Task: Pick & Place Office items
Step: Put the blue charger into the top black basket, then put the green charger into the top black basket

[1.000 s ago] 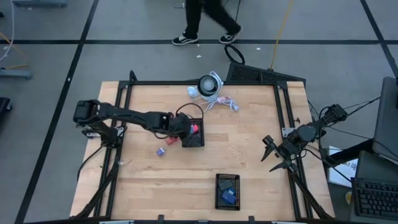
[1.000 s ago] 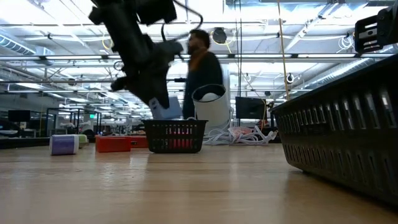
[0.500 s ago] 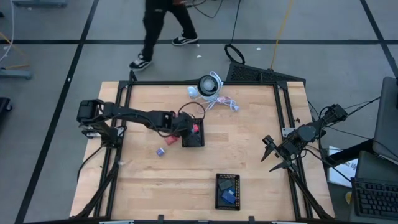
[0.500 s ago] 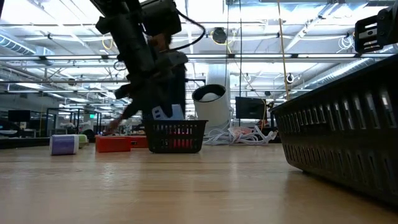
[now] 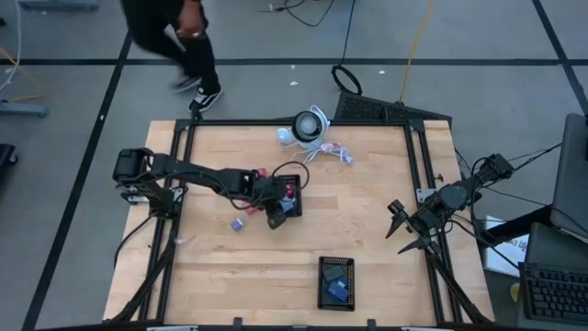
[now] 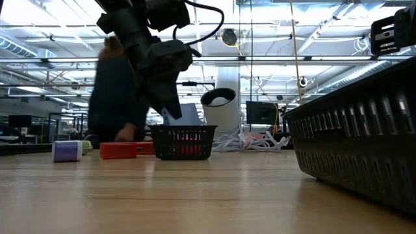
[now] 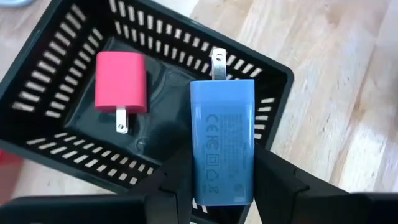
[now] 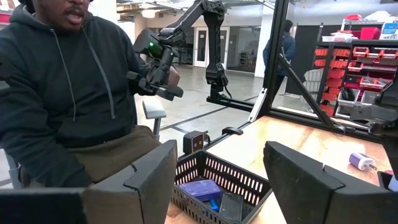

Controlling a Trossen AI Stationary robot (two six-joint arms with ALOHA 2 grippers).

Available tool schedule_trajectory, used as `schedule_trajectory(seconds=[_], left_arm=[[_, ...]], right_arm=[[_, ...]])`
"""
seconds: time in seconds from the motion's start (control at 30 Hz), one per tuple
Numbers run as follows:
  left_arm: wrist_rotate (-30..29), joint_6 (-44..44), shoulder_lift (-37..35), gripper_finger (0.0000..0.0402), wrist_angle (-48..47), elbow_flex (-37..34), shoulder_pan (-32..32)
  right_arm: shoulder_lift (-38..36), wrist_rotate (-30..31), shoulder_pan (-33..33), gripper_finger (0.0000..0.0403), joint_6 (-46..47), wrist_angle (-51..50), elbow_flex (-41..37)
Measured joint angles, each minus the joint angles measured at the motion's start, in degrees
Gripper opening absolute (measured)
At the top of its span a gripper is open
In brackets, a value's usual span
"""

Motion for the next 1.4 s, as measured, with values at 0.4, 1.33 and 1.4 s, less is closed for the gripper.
schedule_trajectory(seconds=[0.4, 1.33, 1.4], left_arm=[[0.50, 6.28, 0.00, 0.0129, 0.13, 0.00, -0.02], [-1.63, 6.48, 0.00, 0.0167, 1.03, -1.57, -0.04], [-1.64, 6.55, 0.00, 0.0163, 1.75, -1.57, -0.04]], right_arm=[[0.00, 0.01, 0.02, 0.0230, 0.00, 0.00, -0.01], [0.00, 0.00, 0.02, 0.0230, 0.00, 0.00, 0.01], [0.00, 0.00, 0.00, 0.0231, 0.00, 0.00, 0.01]])
